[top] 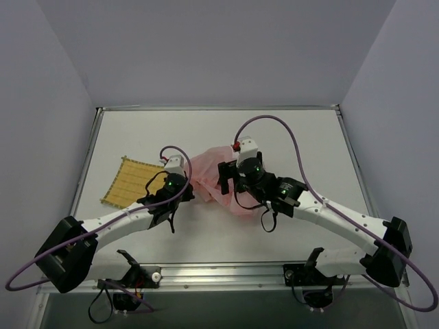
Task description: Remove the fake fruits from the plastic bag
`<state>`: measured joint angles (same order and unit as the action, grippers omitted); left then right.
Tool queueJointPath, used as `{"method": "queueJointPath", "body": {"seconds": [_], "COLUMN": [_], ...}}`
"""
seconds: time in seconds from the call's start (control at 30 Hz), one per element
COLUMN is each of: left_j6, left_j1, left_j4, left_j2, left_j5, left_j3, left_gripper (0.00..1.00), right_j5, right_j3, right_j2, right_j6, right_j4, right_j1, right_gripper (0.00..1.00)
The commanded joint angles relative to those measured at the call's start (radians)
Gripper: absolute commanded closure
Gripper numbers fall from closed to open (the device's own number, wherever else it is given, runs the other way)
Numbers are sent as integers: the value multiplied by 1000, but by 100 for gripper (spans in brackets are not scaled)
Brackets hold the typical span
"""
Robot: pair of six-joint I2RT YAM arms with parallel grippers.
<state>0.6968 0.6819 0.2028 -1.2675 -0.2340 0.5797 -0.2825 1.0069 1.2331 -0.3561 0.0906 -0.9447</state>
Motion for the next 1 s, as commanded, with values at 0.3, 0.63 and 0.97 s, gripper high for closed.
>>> {"method": "queueJointPath", "body": {"seconds": [0.3, 0.63, 0.97], "left_j6": [43, 46, 6], "left_j1": [71, 165, 183], "left_j4": [-11, -80, -241], "left_j2": [97, 68, 31], "left_j5": [-82, -208, -369], "left_j3": [-106, -69, 55], "left_gripper": [98, 98, 98], "right_j5": [48, -266, -178], "right_j3": [-80, -93, -41], "right_j2": [175, 169, 488], "right_j6": [51, 42, 111], "right_j4": [-80, -388, -741], "right_j1": [230, 422, 524], "right_gripper": [61, 100, 100]}}
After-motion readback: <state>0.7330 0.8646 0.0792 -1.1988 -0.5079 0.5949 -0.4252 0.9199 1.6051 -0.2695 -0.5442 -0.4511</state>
